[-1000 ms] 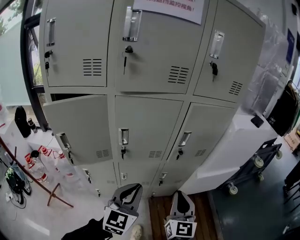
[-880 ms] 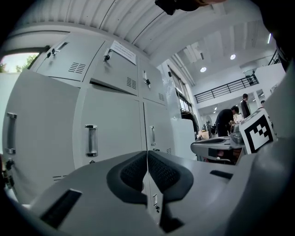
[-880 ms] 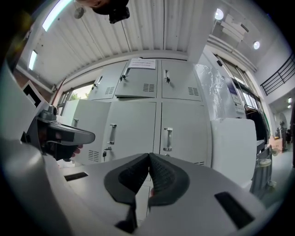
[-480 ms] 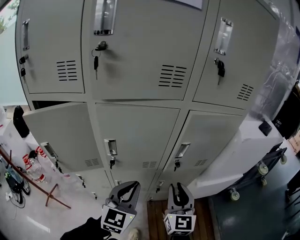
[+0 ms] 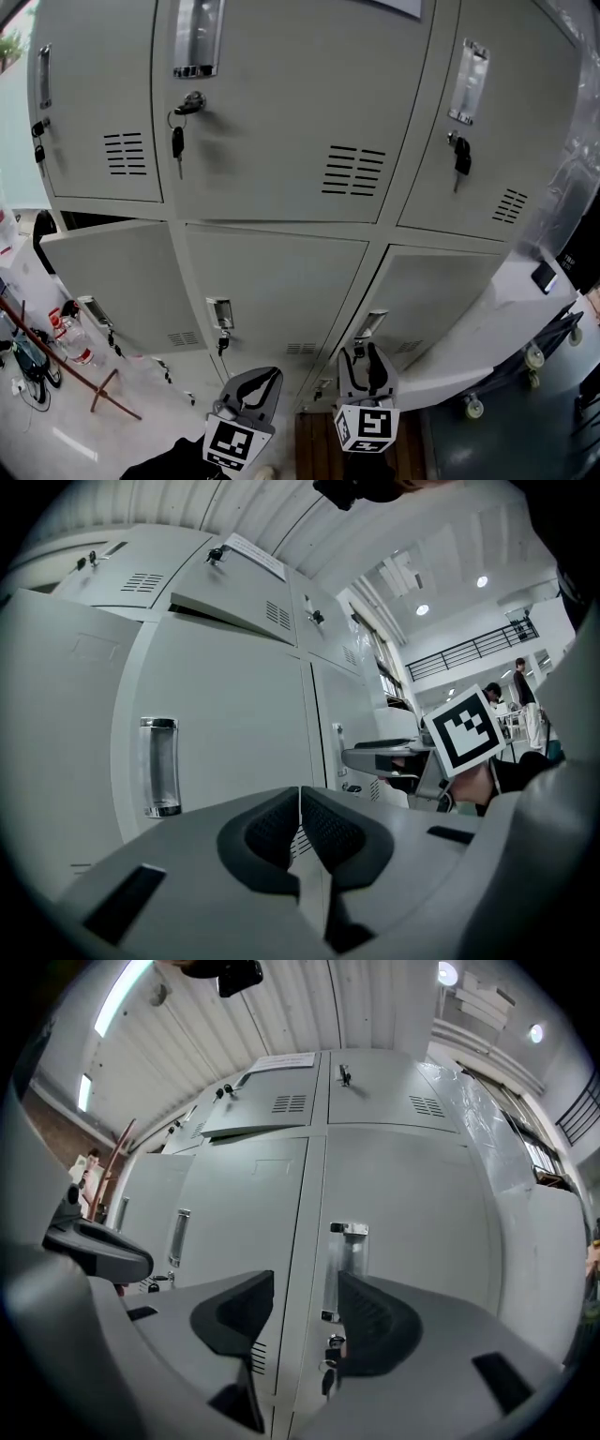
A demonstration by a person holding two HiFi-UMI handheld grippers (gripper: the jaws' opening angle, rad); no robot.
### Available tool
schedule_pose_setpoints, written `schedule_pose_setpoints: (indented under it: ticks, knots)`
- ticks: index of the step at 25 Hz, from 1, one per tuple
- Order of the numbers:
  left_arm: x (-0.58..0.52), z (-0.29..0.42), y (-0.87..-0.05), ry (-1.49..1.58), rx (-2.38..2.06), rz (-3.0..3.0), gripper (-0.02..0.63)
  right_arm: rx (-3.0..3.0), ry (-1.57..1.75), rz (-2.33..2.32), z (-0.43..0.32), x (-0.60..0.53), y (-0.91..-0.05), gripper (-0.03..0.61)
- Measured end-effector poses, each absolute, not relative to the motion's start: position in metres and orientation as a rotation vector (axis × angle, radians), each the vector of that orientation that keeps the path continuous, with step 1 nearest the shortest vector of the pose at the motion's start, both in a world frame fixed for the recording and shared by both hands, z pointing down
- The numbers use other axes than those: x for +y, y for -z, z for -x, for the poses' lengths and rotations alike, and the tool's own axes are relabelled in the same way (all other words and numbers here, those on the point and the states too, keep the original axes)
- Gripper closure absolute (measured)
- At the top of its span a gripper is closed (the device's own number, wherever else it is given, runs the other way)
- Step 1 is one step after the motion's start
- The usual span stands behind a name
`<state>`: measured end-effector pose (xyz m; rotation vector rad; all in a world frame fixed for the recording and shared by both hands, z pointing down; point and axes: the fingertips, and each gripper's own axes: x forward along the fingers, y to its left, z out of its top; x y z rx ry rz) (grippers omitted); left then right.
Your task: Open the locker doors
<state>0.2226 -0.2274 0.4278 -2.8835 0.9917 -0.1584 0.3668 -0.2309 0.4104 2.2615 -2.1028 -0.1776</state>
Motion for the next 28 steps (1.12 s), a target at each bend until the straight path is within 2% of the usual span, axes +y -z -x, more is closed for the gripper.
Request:
schedule_pose_setpoints:
  ticks: [10,17,19,28]
  knots:
    - [-0.245,-0.228,-0.432,0.186,1.031,2.871,0.588,-2.134,0.149,-2.220,-0.383,-0.265,-0.414,0.350]
    - [-0.247,-0.227,-0.428,0.178,1.037,2.864,0.588,-2.084,0.139,-2.253,-0.389,-0.270,-0.415,0.384]
    - [-0.247,-0.226,-0.426,0.173,1.041,2.863,0.588,-2.056,0.140,-2.276,-0.393,-0.269,-0.414,0.441]
    - [-0.239,-0.226,-0.423,0.154,1.026,2.861,0.588,-2.065,0.143,-2.276,-0.390,-0.253,-0.415,0.446]
